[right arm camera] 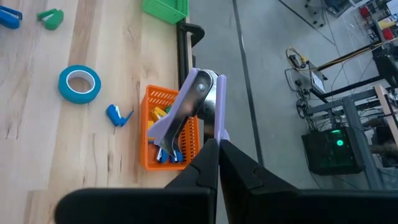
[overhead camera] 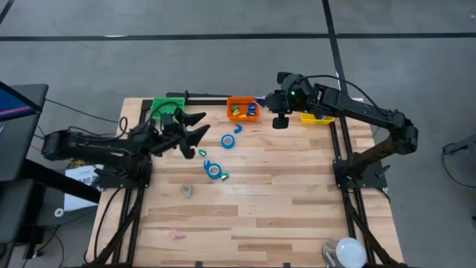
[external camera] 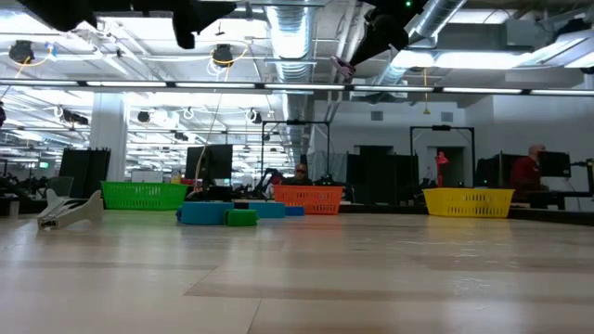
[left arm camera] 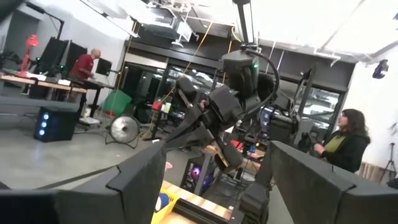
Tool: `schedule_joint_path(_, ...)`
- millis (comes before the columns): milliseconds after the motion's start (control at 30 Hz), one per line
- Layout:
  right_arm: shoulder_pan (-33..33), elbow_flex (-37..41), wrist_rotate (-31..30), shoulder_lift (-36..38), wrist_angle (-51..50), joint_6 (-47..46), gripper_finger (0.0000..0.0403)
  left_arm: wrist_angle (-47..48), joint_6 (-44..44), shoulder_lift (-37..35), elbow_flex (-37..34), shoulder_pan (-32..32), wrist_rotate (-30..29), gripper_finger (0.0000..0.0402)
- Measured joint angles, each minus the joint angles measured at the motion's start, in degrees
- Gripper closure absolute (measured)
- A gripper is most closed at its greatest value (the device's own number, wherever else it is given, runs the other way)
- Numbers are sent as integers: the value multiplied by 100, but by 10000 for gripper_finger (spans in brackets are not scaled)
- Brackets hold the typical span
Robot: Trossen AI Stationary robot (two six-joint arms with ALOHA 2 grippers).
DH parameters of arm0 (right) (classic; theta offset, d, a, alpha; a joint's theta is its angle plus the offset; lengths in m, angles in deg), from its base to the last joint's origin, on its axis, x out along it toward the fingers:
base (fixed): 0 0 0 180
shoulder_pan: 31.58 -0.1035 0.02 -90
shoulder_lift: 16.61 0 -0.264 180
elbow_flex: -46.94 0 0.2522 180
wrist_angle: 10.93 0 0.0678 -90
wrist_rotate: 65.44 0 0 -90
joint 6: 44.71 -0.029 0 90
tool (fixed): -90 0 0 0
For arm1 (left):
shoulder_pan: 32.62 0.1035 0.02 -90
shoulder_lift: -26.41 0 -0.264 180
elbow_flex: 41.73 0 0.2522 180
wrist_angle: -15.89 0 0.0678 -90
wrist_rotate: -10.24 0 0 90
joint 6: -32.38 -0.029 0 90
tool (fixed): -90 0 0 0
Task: Pick and place Stapler, Stapler remover, tape
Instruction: Put the purple staple remover into the green bin
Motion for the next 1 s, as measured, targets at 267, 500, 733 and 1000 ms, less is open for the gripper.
schedule_joint_path(267,-2,2,0,0,0,12,403,32,32,522,436,255,114,122)
schedule_joint_path(500,-2,2,5,0,0,8,403,113,239,718,775,629,898,122)
schedule_joint_path(733,-2,2,9,0,0,10,403,369,516,719,816,1052,1379,128)
schedule_joint_path(1000,-2,2,11,0,0,6,403,499,645,723,829,1184,1410,128)
